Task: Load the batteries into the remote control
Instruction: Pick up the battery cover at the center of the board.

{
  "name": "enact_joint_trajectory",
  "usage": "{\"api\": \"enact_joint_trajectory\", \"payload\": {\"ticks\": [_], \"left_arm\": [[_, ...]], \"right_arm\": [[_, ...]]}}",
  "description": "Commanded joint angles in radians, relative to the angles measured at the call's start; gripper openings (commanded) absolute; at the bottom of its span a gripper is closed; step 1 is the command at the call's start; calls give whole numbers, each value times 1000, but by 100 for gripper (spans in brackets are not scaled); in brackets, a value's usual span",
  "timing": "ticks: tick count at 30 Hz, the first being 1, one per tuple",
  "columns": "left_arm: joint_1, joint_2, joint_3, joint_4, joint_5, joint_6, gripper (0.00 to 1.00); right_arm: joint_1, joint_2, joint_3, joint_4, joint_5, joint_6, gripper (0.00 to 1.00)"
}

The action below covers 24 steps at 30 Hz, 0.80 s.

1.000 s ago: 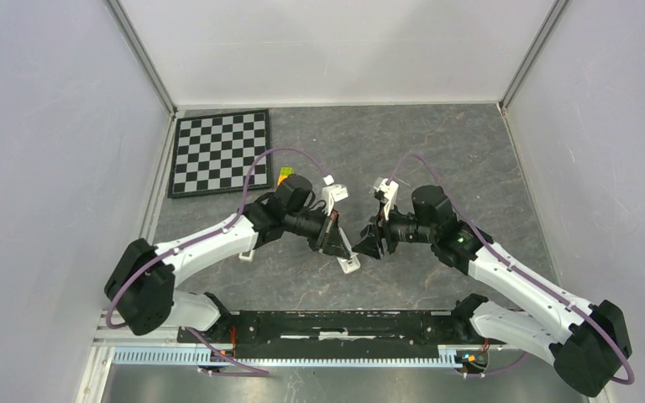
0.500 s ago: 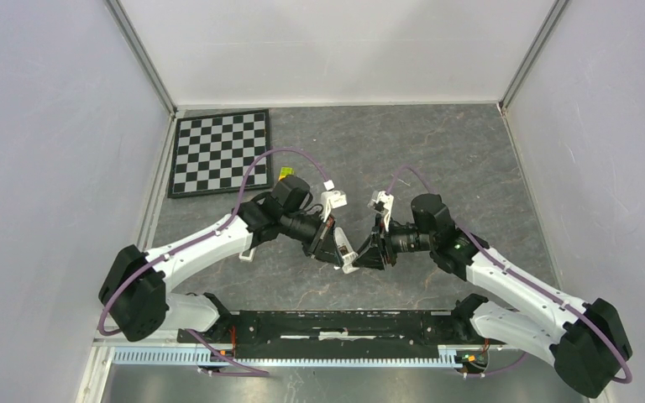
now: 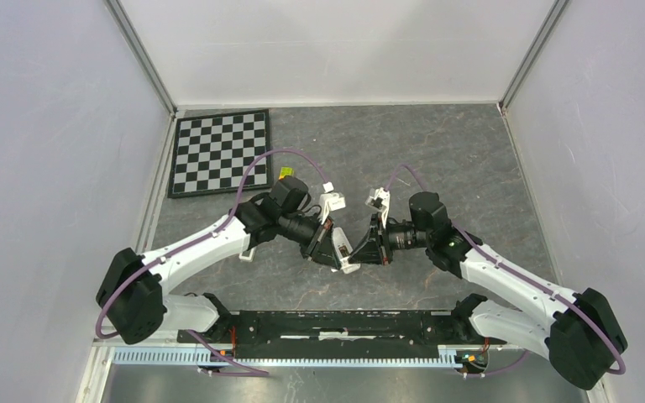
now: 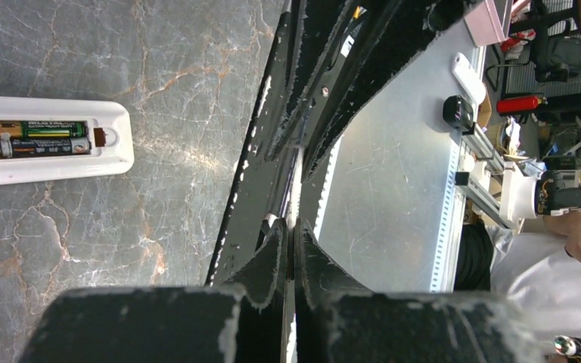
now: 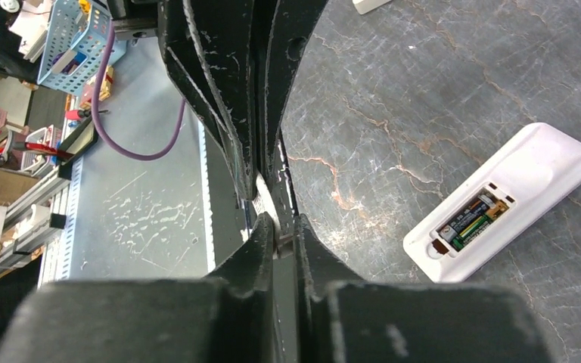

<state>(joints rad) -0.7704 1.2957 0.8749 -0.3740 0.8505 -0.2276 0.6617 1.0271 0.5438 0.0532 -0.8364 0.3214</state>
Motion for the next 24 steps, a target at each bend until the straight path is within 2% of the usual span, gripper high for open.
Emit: {"api": "enact_joint_trajectory", "payload": {"ticks": [1, 2, 3, 7, 8, 11, 14, 15, 18, 24], "left_arm": [[-4, -37, 37, 12, 11, 35, 2], [-4, -40, 38, 12, 1, 30, 4], [-4, -42, 40, 11, -14, 24, 9], [-4, -61, 40, 13, -103, -11, 47], [-4, -67, 37, 15, -137, -22, 59], [-2, -89, 23, 32, -258, -69, 80], [4, -110, 7, 30, -450, -127, 95], [11, -118, -3, 30, -522, -150, 99], [47, -143, -41, 44, -650, -230, 100], [104, -162, -128, 73, -843, -384, 100]], "right_arm": [[3, -6, -14, 91, -48, 34, 2], [3, -9, -16, 94, -47, 37, 0], [2, -11, -16, 91, -44, 40, 0], [3, -15, -8, 71, -15, 44, 0], [3, -15, -6, 64, -6, 46, 0], [3, -13, 4, 30, 57, 43, 0], [3, 7, 15, -30, 141, 25, 0], [3, 18, 18, -50, 178, 20, 0], [10, 54, 17, -137, 302, -2, 0], [73, 141, -20, -118, 462, 32, 0]]}}
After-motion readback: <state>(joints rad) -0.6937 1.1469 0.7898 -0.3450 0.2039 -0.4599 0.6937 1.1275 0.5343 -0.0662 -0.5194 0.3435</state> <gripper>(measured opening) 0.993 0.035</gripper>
